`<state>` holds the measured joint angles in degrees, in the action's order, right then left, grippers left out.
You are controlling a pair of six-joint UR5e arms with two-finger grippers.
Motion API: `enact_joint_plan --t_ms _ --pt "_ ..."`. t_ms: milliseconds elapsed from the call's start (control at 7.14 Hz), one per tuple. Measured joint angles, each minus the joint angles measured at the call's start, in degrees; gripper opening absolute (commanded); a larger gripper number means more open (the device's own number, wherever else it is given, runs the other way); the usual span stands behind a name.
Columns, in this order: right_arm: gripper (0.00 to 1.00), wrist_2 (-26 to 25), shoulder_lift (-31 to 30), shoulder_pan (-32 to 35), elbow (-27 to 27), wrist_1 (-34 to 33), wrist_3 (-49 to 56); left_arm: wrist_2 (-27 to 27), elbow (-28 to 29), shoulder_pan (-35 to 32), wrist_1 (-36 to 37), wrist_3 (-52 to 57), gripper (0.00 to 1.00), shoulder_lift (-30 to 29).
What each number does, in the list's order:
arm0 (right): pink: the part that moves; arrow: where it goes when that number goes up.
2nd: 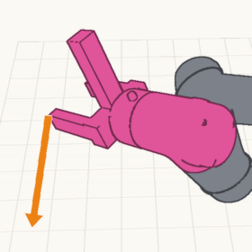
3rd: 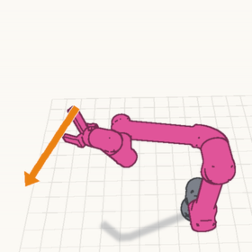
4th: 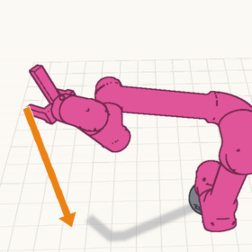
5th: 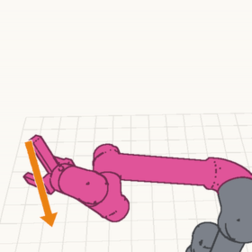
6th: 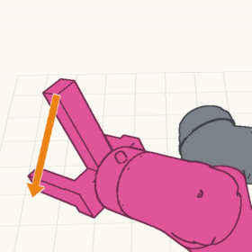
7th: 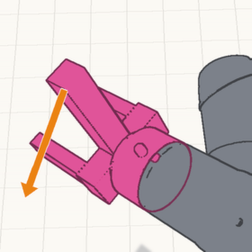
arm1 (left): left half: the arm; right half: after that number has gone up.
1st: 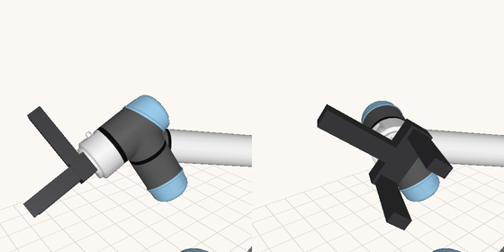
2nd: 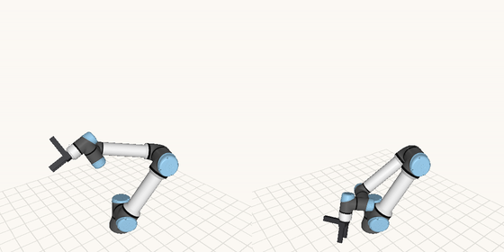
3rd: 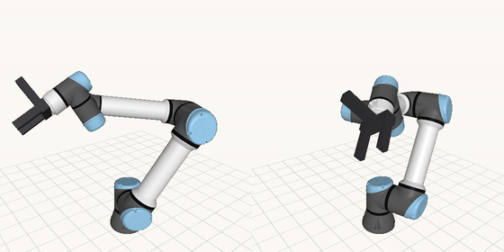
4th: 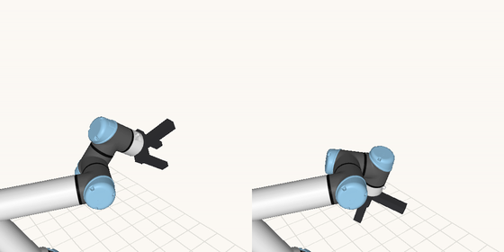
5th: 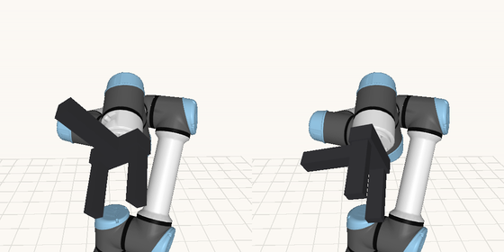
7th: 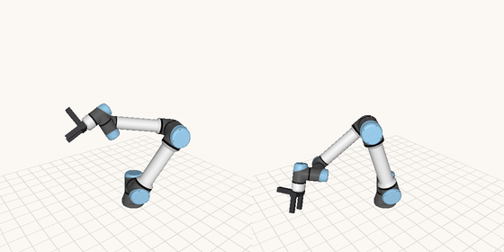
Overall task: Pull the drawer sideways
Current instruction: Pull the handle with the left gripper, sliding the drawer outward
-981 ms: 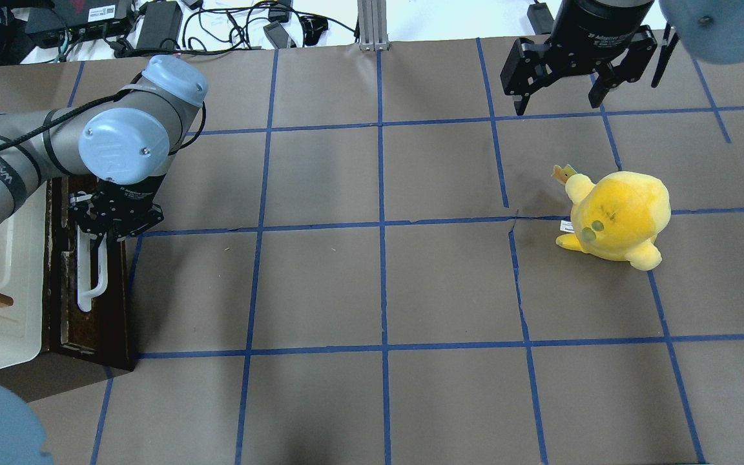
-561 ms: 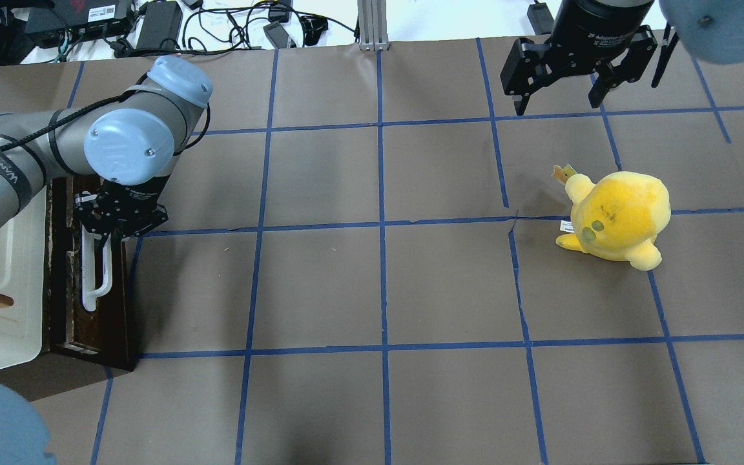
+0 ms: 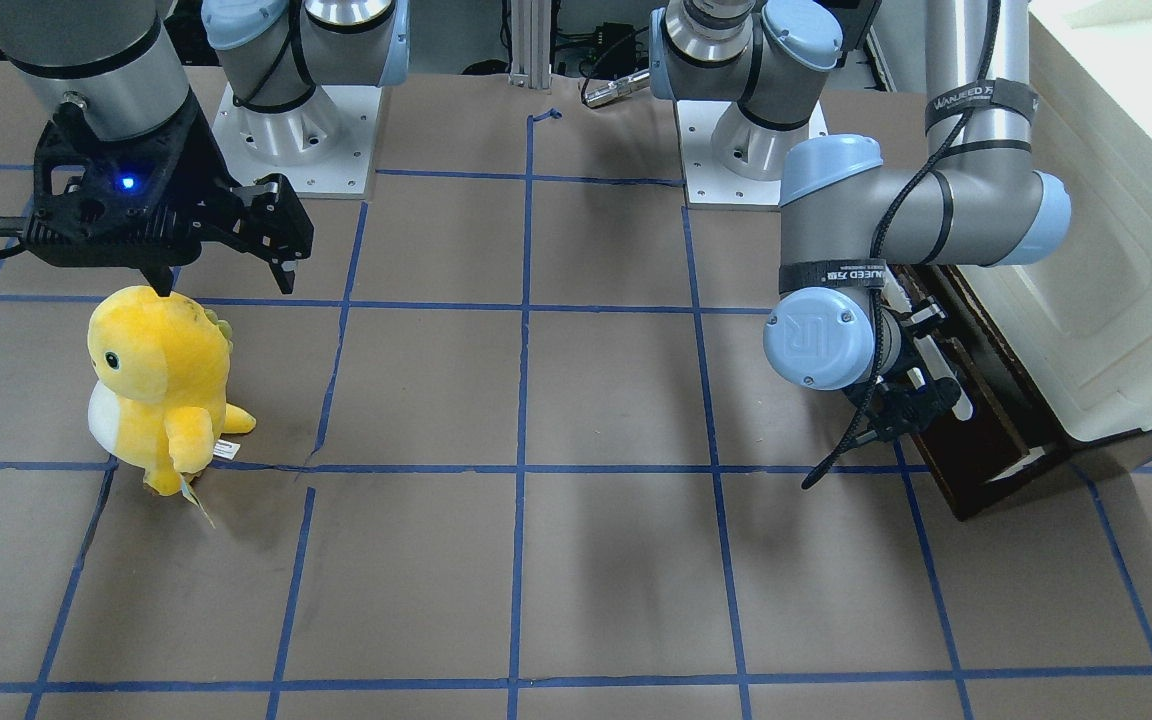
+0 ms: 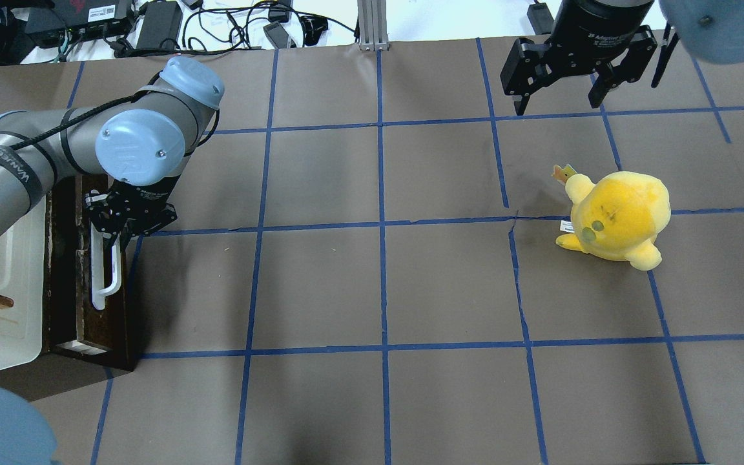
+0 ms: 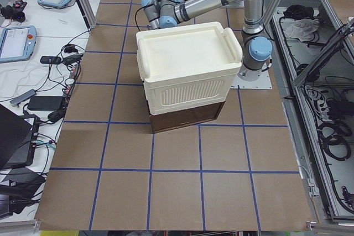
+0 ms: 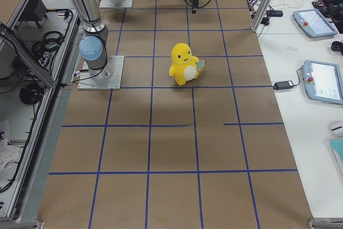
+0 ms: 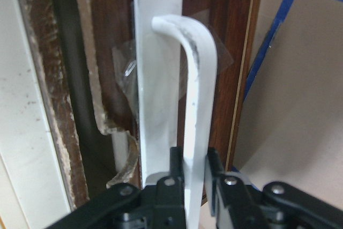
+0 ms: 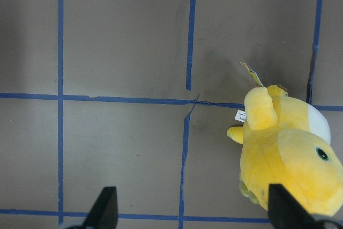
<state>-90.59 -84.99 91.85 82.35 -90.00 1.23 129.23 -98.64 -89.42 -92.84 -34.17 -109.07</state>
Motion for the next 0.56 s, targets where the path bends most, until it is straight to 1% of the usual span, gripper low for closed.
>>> enact_joint_plan --t_ms 561 --pt "1.0 0.0 0.0 0.0 0.0 0.0 0.0 -1.7 2.0 -0.7 -2.1 -0.6 0.0 -0.5"
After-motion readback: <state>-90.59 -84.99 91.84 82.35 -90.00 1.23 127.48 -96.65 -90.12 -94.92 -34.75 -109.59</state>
